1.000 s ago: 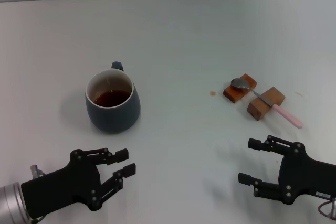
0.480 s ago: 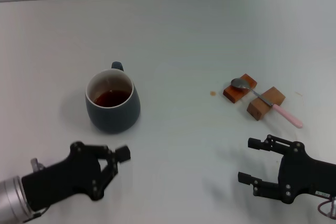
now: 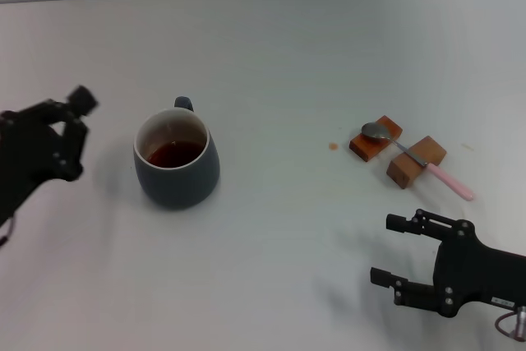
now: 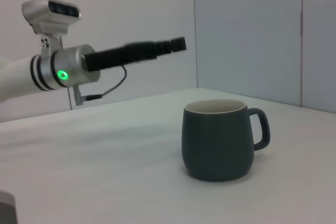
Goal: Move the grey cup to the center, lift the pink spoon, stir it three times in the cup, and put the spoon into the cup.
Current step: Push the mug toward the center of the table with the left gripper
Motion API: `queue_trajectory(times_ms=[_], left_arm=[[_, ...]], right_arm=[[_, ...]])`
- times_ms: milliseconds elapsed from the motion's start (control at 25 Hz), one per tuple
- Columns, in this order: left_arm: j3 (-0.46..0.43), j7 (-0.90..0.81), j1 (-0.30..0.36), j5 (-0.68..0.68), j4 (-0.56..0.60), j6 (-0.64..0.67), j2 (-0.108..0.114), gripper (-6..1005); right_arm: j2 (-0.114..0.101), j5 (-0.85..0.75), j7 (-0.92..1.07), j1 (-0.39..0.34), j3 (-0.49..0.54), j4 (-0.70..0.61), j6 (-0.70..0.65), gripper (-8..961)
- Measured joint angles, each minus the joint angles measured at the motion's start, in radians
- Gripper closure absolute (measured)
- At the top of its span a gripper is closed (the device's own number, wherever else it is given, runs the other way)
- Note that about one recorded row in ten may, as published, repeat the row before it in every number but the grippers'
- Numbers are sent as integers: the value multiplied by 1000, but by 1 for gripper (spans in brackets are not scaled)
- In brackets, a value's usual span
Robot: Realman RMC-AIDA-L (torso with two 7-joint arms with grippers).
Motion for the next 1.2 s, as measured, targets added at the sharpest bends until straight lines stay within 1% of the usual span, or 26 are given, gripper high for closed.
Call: queue_trajectory(times_ms=[80, 240, 360, 560, 720, 1040, 1200], left_arm=[[-31, 111, 2, -4, 0, -83, 0, 1001], [-41, 268, 5, -9, -1, -221, 0, 1001], [-41, 372, 4, -15, -17, -278, -5, 1001], [-42, 485, -29, -31, -94, -330, -6, 1001], [-44, 547, -60, -44, -160, -345, -6, 1001], [-63, 562, -110, -57, -250, -346, -7, 1001], [-101, 583, -137, -57, -303, -347, -7, 1001]], right_arm=[[0, 1, 0, 1, 0, 3, 0, 198], [0, 2, 0, 2, 4, 8, 0, 198], [1, 3, 0, 2, 5, 8, 0, 198], [1, 4, 1, 2, 8, 8, 0, 197], [1, 5, 1, 2, 9, 8, 0, 197], [0, 8, 1, 3, 11, 8, 1, 198], [0, 8, 1, 3, 11, 8, 2, 197]])
